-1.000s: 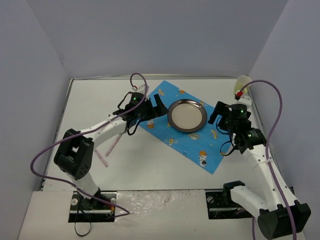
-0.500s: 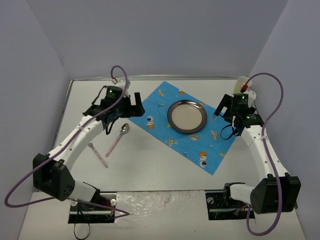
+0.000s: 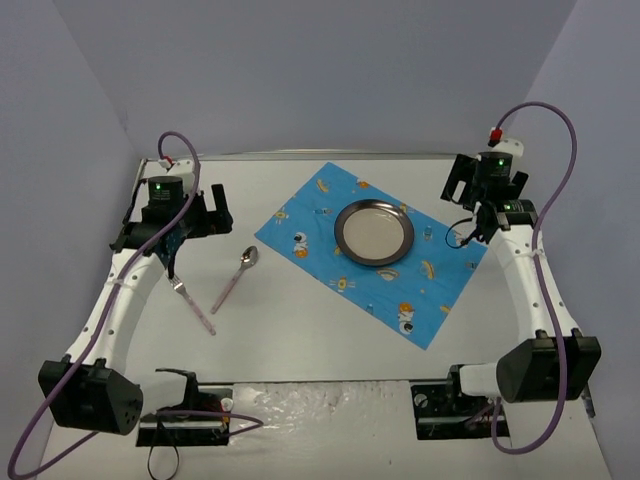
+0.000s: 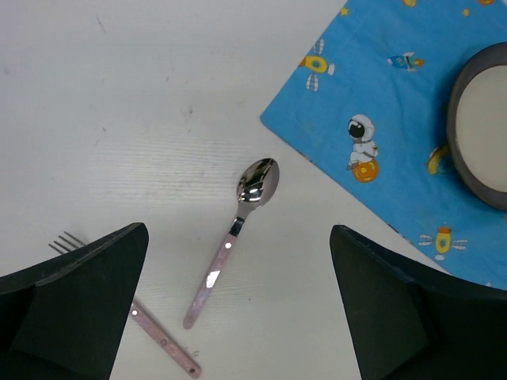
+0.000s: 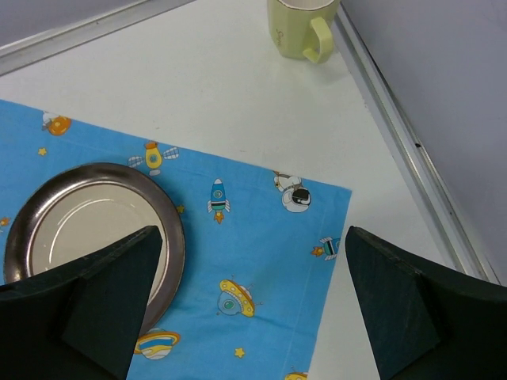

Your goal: Set the dinner table for one person

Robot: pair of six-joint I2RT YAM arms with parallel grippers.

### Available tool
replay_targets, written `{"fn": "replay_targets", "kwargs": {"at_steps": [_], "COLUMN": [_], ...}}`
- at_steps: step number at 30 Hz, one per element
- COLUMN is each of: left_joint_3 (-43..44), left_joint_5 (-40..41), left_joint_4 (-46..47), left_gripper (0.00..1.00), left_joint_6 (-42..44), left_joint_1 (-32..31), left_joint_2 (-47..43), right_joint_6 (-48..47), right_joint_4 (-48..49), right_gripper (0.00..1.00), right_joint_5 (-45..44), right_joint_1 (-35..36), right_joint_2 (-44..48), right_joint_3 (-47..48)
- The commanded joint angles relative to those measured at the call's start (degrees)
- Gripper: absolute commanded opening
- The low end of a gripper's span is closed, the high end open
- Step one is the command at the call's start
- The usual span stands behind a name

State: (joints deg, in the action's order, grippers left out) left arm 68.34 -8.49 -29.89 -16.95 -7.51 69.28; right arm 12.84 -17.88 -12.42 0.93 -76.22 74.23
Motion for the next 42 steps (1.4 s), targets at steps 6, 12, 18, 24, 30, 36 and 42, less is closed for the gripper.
{"fn": "replay_targets", "kwargs": {"at_steps": [6, 12, 18, 24, 30, 36, 42], "left_joint_3": [-1.82, -2.28, -2.83, -3.04, -3.04, -2.86, -2.77], "left_joint_5": [2.78, 4.19, 3.33, 3.95, 3.80, 4.05, 4.36], "left_joint_4": [3.37, 3.46, 4.10, 4.14, 4.09, 3.66, 3.25], "left_gripper": [0.97, 0.97, 0.97, 0.97, 0.97, 0.97, 0.97], "left_joint_6": [2.71, 2.85, 1.35, 1.31, 1.31, 1.57, 1.74], "left_joint_1": [1.53, 1.53, 1.53, 1.59, 1.57, 1.71, 2.40], "left_joint_2": [-4.67, -4.24, -2.32, -2.75, -2.79, -1.92, -0.92], "right_joint_6": [-5.06, -8.23, -13.27, -17.73, -20.21, -22.85, -23.55], "right_joint_4": [7.15, 10.46, 13.56, 15.88, 18.33, 19.69, 19.73], "right_gripper": [0.93, 0.90, 0.86, 0.86, 0.85, 0.81, 0.76], "right_joint_5": [5.71, 7.91, 11.48, 14.58, 20.31, 23.40, 25.02], "right_joint_1": [-6.97, -9.96, -13.82, -15.98, -18.83, -20.17, -20.18], "right_joint_2": [-10.23, -19.38, -26.94, -33.56, -39.34, -44.02, -48.74], "right_joint_3": [5.85, 9.17, 12.63, 16.97, 21.16, 25.97, 30.60]}}
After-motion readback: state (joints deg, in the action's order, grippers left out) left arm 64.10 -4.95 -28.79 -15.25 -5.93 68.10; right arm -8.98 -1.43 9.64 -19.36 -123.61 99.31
